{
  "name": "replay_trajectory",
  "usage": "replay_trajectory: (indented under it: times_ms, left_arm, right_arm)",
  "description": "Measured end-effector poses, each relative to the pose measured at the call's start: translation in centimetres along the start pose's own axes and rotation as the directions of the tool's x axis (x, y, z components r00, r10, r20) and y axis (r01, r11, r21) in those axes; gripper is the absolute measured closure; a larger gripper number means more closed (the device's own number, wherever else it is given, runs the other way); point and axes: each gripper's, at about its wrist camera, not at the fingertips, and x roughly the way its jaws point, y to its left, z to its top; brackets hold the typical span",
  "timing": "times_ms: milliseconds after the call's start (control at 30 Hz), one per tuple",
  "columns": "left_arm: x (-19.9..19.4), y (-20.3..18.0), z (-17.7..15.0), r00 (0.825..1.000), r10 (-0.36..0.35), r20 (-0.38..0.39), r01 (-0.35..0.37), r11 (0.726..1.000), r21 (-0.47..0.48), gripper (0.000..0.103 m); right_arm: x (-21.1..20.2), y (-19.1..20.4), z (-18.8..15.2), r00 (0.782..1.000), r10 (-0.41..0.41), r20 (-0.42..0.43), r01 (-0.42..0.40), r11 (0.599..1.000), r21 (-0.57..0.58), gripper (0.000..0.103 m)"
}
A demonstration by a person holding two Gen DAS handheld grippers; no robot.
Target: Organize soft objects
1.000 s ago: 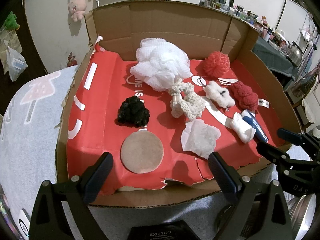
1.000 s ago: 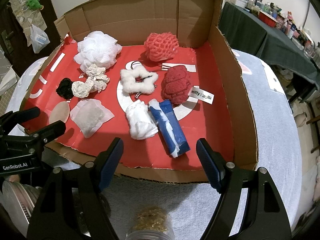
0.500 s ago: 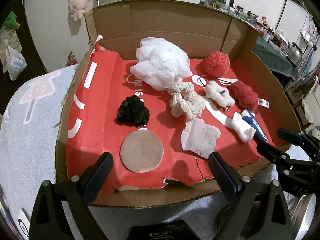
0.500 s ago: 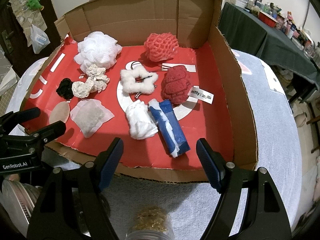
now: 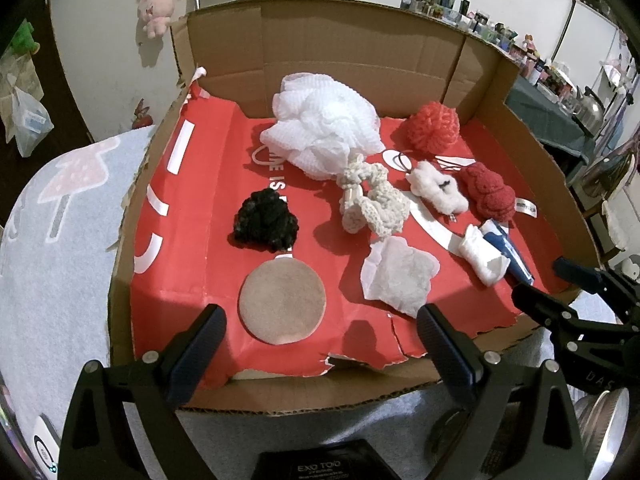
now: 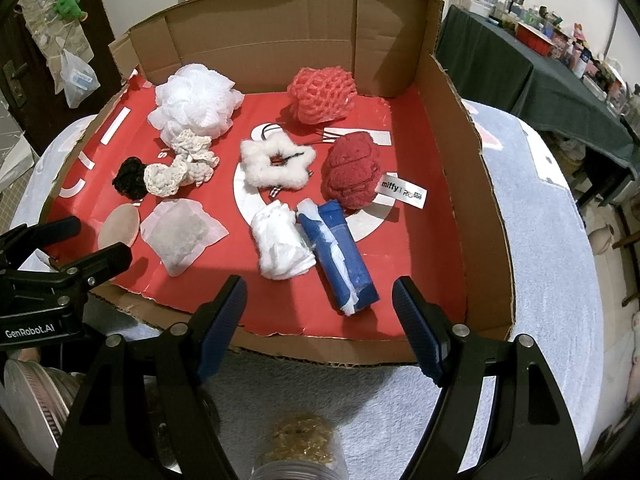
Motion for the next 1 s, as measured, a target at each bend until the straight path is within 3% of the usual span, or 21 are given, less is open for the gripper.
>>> replay_trajectory:
  times_ms: [267,533,700,800,1000]
  left_arm:
    - [-2.0,0.0,0.2,0.998,0.017,0.068,-0.017,1.0,-0.004,0.005]
    - [-7.6,0.0,-0.3,0.979,0.032,0.202,-0.031,0.999,-0.004,0.004]
    - [-11.9,-0.7,-2.7,0.949,0.036,0.312,-0.04,0.999,0.006,0.0]
    - [-13.8,-1.3,-4.9,0.933,0.021,0.359,-0.029,0.999,0.017,0.0]
    - [-15.2,-2.4,-9.8,0.914,0.008,0.405,-0.012,1.0,0.009,0.0]
  right_arm:
    - [-0.6,-0.3,0.2,0.999,0.032,-0.001,-0.032,0.999,0.014,0.028]
    - [-5.0,-0.5,0.4,0.995,0.016,0.097,-0.019,1.0,0.022,0.028]
    - [-9.1,-0.3,-1.0,0.982,-0.011,0.188,0.011,1.0,0.002,0.028]
    - [-11.5,0.1,-2.7,0.967,-0.029,0.253,0.034,0.999,-0.017,0.012]
    - [-14.8,0.7,-7.3,0.936,-0.03,0.351,0.041,0.999,-0.024,0.008]
